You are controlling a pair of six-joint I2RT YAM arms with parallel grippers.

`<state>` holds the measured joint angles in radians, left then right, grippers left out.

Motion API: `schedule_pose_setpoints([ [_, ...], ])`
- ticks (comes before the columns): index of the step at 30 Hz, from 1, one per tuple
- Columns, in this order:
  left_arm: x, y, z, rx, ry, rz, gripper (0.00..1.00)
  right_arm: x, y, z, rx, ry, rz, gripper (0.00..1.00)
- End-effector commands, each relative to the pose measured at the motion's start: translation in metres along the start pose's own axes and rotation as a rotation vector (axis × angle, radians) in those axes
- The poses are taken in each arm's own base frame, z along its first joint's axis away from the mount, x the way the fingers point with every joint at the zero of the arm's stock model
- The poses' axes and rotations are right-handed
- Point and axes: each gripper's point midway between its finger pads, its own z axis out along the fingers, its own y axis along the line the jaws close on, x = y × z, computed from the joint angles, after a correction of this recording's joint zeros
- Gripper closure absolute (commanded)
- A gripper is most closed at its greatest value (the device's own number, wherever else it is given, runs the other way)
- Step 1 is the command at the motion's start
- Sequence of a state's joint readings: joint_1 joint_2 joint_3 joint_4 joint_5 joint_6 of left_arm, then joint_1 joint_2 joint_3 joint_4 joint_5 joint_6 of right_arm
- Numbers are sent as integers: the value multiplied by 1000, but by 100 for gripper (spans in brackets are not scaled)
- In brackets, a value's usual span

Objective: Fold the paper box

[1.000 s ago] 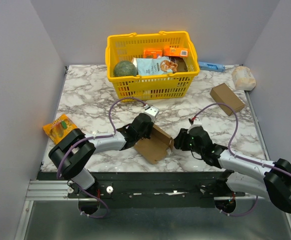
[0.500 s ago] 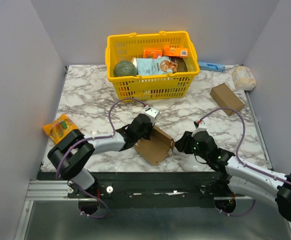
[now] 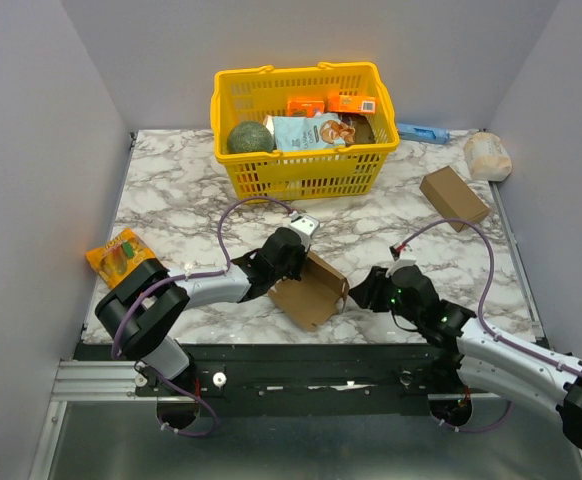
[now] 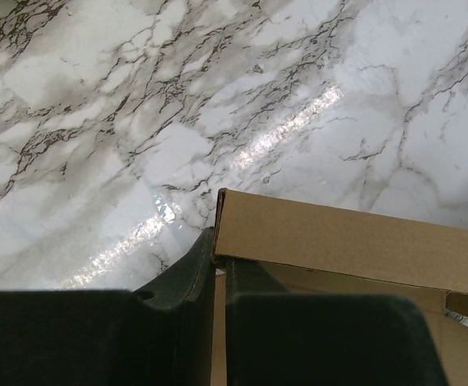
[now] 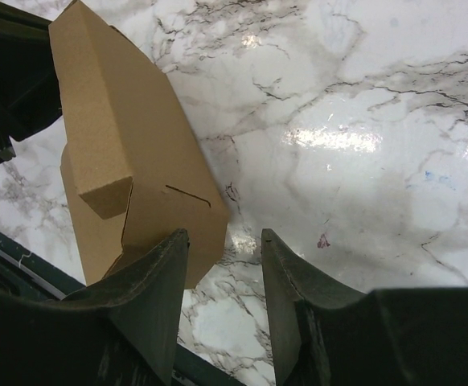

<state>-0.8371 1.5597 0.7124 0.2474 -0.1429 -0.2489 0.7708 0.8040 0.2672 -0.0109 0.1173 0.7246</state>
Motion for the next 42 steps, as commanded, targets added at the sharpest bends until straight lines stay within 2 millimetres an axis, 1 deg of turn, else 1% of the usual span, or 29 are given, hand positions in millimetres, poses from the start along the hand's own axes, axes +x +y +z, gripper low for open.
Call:
schedule_pose_setpoints([
  [1, 3, 1, -3, 6, 4, 14, 98, 13, -4, -6, -2, 39, -5, 50],
  [4, 2, -2, -3, 21, 0, 14, 98, 10, 0, -6, -23, 29, -21, 49],
  [7, 2, -2, -3, 25, -1, 13, 98, 13, 4, -2, -48, 50, -53, 49],
  [8, 2, -3, -3, 28, -1, 15, 98, 8, 11, 0, -78, 28, -73, 49],
  [9, 2, -4, -3, 31, 0, 16, 98, 10, 10, 2, -75, 39, -84, 49],
  [10, 2, -3, -3, 29, 1, 15, 98, 6, 14, 4, -87, 27, -89, 49],
  [13, 2, -3, -3, 28, 1, 11, 98, 2, 17, 9, -94, 15, -111, 49],
  [19, 3, -4, -2, 28, 5, 10, 98, -9, 32, 15, -133, -19, -120, 49],
  [20, 3, -4, -2, 28, 6, 7, 98, -9, 31, 17, -125, -18, -126, 49],
  [22, 4, -5, -2, 34, 7, 8, 98, -13, 35, 19, -135, -34, -132, 49],
  [25, 3, -5, -2, 34, 5, 7, 99, -14, 37, 24, -137, -37, -144, 49],
  [31, 2, -6, -3, 40, 2, 8, 99, -18, 22, 32, -52, -64, -175, 50],
  [33, 3, -7, -3, 45, 3, 11, 99, -22, 16, 33, -22, -87, -177, 51],
  [36, 2, -12, -3, 73, -3, 13, 99, -26, 8, 34, 14, -119, -180, 51],
  [41, 2, -22, -5, 107, -15, 45, 99, -32, 4, 41, 43, -145, -213, 51],
  [42, 2, -23, -5, 107, -18, 53, 99, -35, 5, 41, 47, -155, -214, 51],
])
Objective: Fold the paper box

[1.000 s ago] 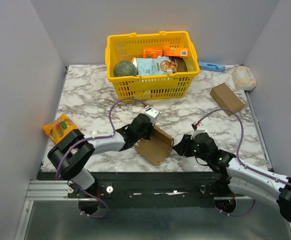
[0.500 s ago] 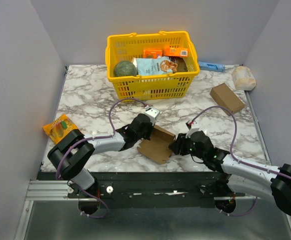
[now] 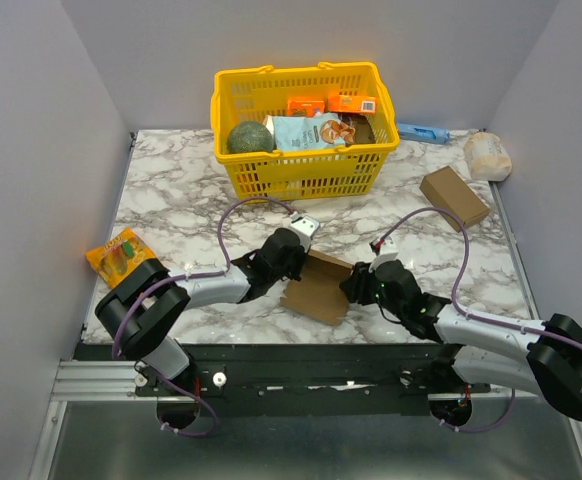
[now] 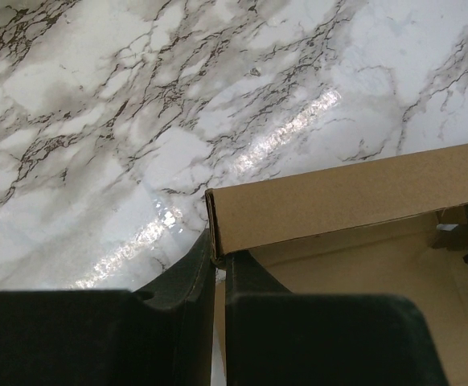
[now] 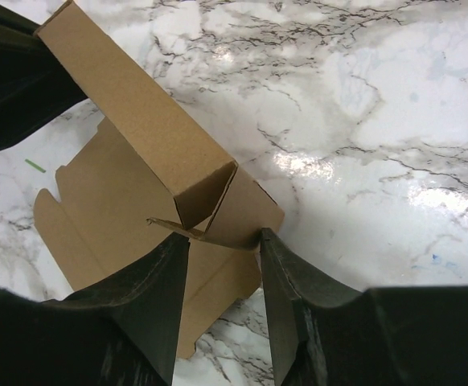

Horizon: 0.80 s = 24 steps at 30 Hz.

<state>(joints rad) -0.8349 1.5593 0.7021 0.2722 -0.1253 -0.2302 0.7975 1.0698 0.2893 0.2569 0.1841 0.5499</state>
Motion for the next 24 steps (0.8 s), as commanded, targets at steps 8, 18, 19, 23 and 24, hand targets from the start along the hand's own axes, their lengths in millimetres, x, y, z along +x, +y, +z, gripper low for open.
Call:
schedule_pose_setpoints([
  [8, 3, -27, -6, 68, -5, 100, 99, -37, -7, 15, 93, -136, -63, 51],
  [18, 1, -38, -9, 101, -18, 134, 99, -40, -22, 17, 179, -162, -54, 59],
  [19, 0, -39, -9, 103, -23, 140, 99, -41, -23, 17, 182, -165, -53, 63],
  [23, 1, -43, -10, 116, -26, 157, 99, -42, -27, 16, 204, -176, -43, 71],
  [24, -1, -46, -11, 123, -31, 162, 99, -43, -27, 16, 207, -179, -41, 72],
])
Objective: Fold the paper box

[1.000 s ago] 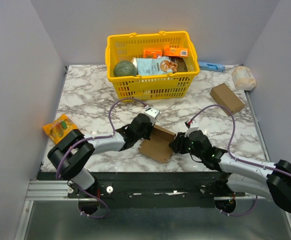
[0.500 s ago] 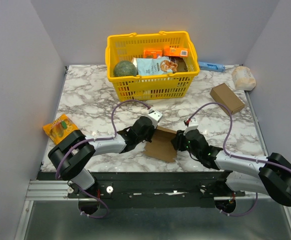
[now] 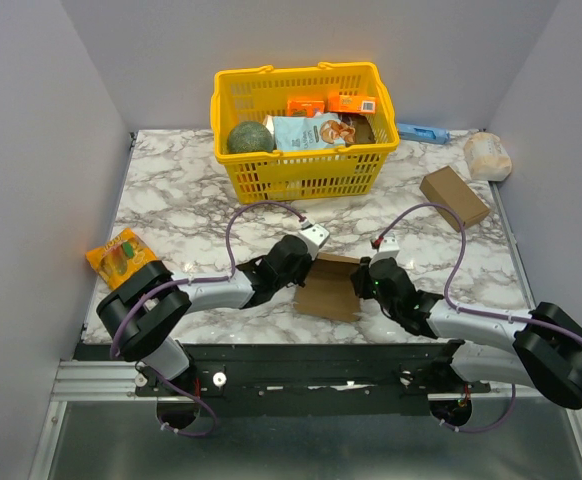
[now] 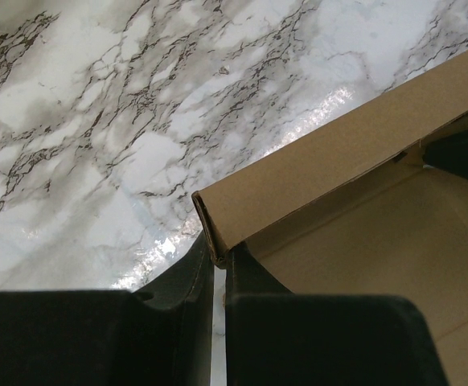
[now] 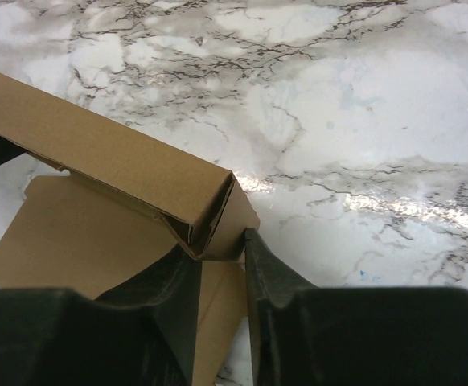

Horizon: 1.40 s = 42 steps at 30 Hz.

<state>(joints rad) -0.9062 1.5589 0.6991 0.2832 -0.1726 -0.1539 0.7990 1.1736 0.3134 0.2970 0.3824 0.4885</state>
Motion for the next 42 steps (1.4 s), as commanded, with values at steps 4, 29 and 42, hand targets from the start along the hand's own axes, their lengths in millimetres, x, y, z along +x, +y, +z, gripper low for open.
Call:
schedule_pose_setpoints([
  [4, -7, -32, -9, 115, -33, 55, 99, -32, 1, 4, 49, -108, 56, 77],
  [29, -18, -38, -14, 100, -94, -17, 100, -17, -51, 1, 450, -11, 147, 95],
  [42, -21, -6, -22, -64, -105, -13, 100, 5, -72, -8, 598, 95, 89, 98],
])
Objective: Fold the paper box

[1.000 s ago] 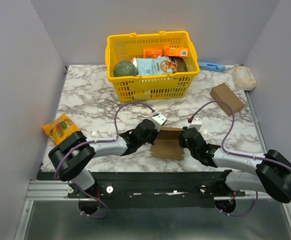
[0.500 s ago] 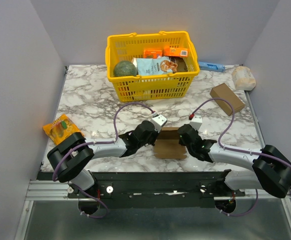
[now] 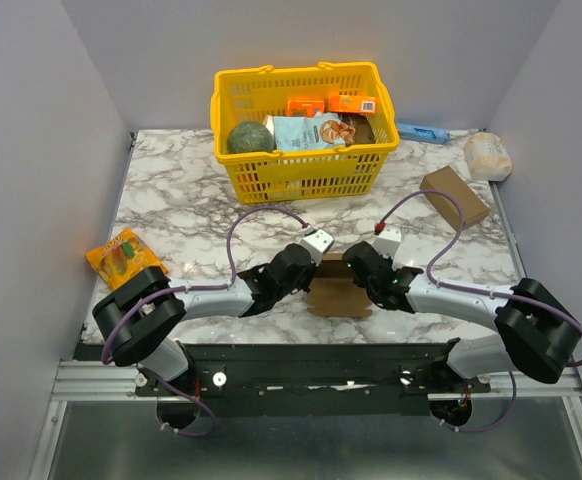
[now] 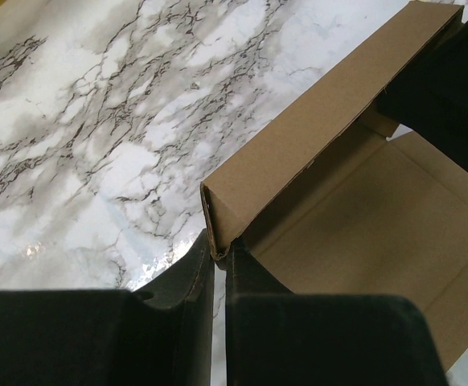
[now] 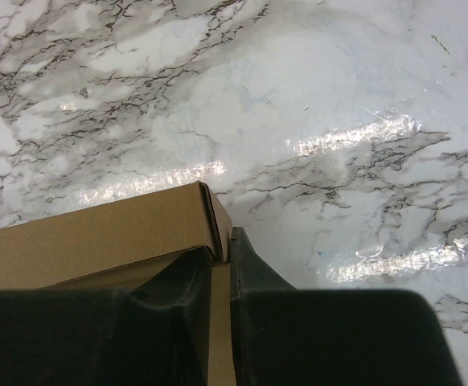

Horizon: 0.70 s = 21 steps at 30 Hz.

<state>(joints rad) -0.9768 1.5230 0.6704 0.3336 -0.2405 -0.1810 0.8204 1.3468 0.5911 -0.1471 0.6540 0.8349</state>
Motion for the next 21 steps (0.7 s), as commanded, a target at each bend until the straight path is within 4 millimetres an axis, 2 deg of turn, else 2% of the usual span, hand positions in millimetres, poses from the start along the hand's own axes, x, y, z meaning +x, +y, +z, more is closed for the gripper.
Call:
schedule_pose_setpoints([
  [1, -15, 15, -14, -83, -52, -12, 100, 7, -49, 3, 231, -2, -68, 98],
  [14, -24, 25, -24, -133, -87, -26, 100, 9, -60, -1, 345, 5, -58, 98],
  [21, -26, 21, -24, -102, -89, -17, 100, 5, -55, -4, 345, -8, -63, 96],
])
